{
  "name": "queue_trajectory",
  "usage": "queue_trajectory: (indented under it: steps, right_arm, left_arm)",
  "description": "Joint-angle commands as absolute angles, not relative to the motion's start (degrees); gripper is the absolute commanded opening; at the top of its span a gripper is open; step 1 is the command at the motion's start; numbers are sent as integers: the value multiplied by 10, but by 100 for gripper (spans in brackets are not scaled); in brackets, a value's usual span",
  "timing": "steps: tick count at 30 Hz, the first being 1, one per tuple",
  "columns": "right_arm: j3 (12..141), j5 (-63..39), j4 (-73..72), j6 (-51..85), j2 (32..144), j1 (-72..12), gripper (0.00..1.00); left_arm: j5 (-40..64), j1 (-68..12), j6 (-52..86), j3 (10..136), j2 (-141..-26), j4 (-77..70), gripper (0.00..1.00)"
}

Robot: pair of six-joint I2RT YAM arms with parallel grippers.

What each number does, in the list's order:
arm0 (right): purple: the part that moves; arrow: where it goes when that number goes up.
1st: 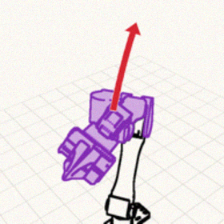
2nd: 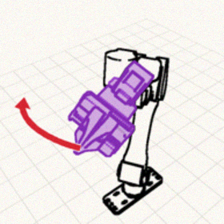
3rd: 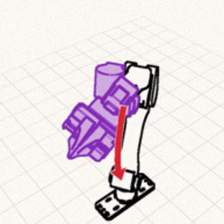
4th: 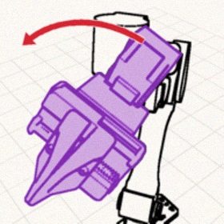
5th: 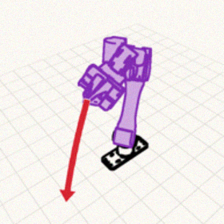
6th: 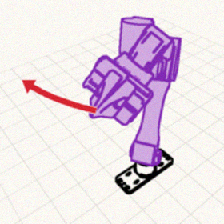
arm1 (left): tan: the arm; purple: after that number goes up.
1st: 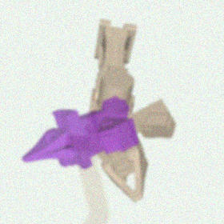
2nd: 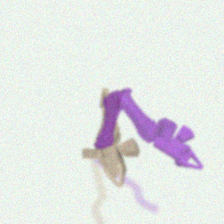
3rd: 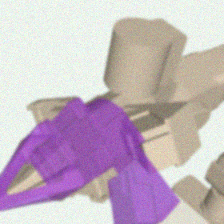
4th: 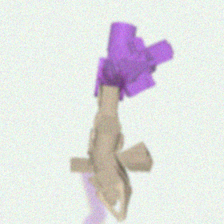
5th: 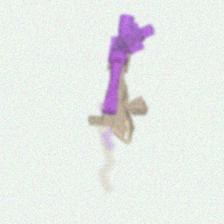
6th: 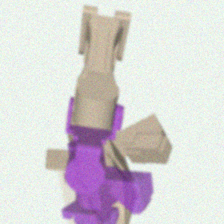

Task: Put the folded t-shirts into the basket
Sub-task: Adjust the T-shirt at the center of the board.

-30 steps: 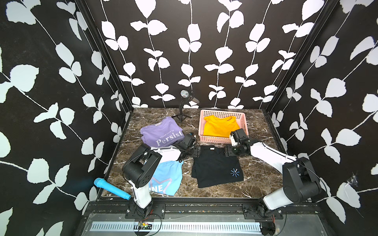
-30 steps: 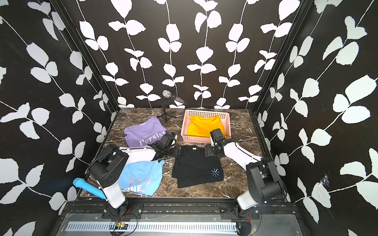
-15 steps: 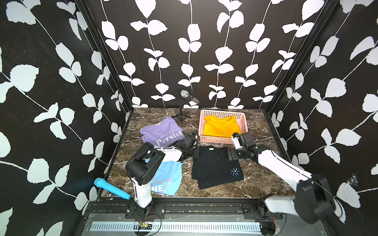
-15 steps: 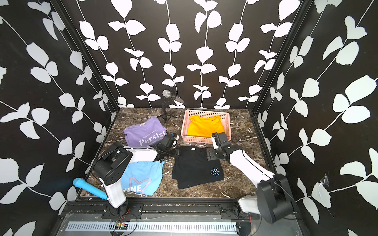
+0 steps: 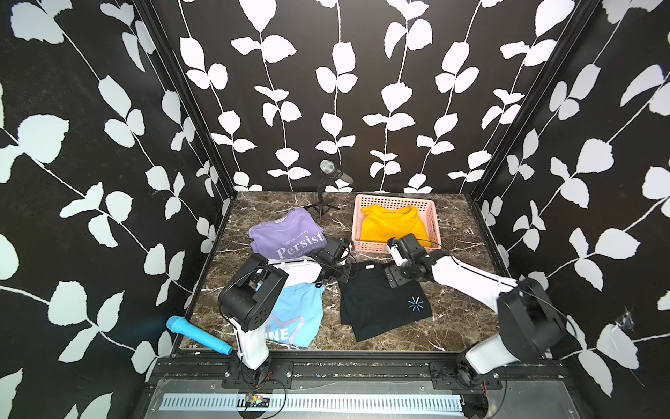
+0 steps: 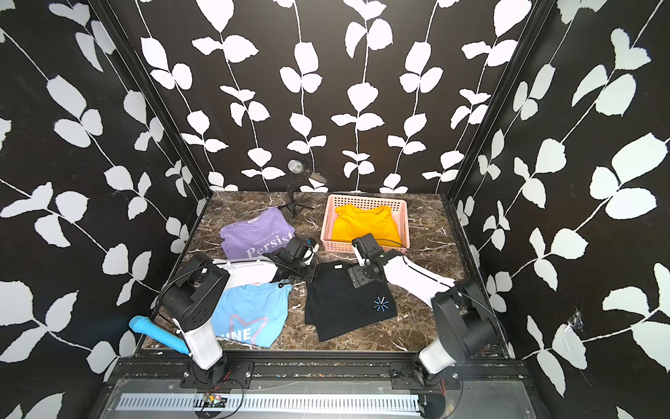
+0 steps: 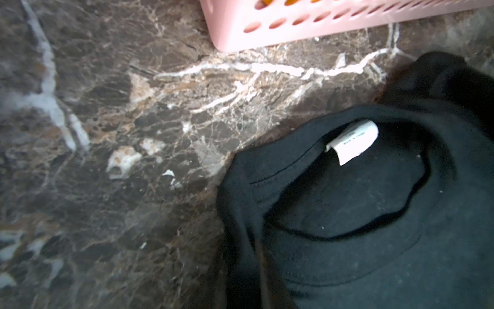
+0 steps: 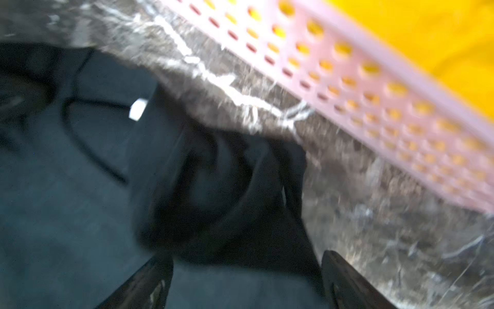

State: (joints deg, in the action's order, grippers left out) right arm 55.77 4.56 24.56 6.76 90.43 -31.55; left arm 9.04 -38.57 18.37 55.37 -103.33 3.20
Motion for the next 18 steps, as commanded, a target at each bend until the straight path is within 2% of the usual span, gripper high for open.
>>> queue_trajectory:
  steps: [1,5,11,18]
  right_arm:
    - [594,101,232,64,936,-309,88]
    - [618,43,236,103,973,-256,82]
    - [587,-24,241,126,980,-247,60]
    - [521,-12,257,172,940,-247,43]
  left_arm:
    - [98,-383,170,559,-1038,73,19]
    - [90,-381,165,554,-1035,78,19]
    - [80,-377,159,550,-1029,82,20]
    - [66,-376,142,581,-1034,100,25]
